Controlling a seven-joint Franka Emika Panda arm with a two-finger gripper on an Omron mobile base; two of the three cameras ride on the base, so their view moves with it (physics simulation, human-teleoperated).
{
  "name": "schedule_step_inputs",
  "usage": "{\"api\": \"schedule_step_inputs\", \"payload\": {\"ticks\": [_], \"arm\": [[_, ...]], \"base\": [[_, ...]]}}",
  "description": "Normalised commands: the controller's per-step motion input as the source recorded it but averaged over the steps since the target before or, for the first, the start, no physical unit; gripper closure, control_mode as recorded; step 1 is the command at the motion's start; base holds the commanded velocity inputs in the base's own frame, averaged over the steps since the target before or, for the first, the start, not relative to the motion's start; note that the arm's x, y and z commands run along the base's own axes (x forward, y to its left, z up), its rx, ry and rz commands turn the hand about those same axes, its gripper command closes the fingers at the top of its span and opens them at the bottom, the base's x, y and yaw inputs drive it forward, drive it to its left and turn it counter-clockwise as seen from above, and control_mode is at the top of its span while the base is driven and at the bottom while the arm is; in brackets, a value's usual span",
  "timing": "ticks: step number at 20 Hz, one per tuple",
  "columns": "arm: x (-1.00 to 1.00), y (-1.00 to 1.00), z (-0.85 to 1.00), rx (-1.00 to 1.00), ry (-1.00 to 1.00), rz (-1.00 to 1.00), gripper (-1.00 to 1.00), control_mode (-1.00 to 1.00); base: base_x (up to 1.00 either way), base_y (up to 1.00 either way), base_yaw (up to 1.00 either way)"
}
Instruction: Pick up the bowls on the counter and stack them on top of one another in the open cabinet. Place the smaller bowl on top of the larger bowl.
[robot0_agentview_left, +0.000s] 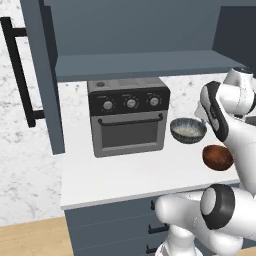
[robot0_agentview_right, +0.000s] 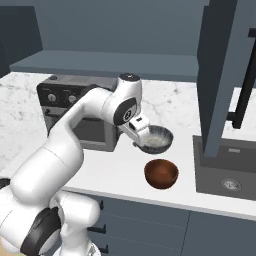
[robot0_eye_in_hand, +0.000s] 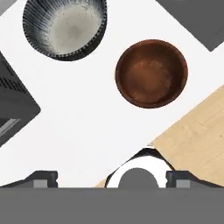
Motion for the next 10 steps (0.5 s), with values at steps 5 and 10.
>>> {"api": "schedule_step_inputs", "payload": {"ticks": [5,10], "arm": [[0.00,-1.00,-0.56,0.12,0.14,-0.55,-1.00,-1.00],[-0.03,-0.98,-0.87,0.17,0.05,-0.46,-1.00,-1.00]], "base": [[0.00,0.00,0.00],[0.00,0.00,0.00]]}}
